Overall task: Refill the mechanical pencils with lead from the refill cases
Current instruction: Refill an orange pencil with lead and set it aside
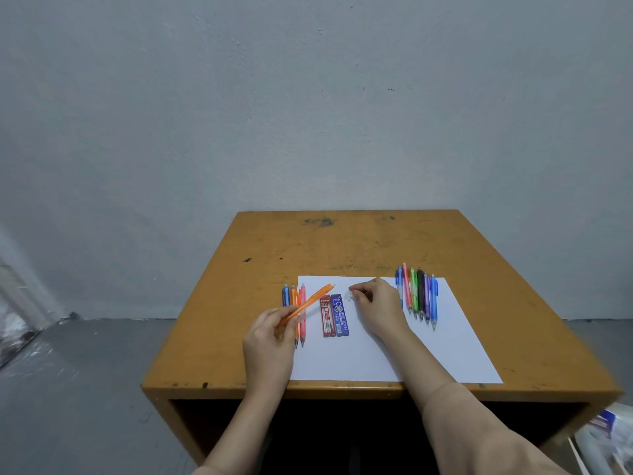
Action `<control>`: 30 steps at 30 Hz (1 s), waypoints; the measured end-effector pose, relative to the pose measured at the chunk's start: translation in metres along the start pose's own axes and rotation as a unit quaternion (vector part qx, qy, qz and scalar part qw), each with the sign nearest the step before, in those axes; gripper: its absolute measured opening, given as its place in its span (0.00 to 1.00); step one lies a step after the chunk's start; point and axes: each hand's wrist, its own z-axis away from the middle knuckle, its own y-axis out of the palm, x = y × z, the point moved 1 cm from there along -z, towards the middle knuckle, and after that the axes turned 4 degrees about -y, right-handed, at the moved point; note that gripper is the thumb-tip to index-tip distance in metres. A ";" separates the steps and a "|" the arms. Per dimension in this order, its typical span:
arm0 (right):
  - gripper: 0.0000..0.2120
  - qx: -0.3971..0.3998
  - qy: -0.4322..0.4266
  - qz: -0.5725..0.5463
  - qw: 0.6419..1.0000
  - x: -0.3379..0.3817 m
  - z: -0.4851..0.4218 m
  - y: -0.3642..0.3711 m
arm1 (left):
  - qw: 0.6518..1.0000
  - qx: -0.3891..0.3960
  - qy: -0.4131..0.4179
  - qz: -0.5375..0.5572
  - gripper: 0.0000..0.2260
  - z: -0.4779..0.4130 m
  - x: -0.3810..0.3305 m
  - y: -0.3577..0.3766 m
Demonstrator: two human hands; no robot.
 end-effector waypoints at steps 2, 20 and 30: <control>0.10 -0.017 0.001 -0.029 0.999 0.000 0.001 -0.001 | 1.000 0.003 0.002 0.004 0.10 0.000 0.000 0.000; 0.13 -0.039 -0.018 -0.321 0.946 0.065 0.041 0.005 | 0.998 -0.009 0.041 0.053 0.09 0.001 0.003 0.002; 0.22 -0.111 0.008 -0.401 0.909 0.082 0.060 0.028 | 0.995 -0.016 0.080 0.055 0.10 0.001 0.007 0.005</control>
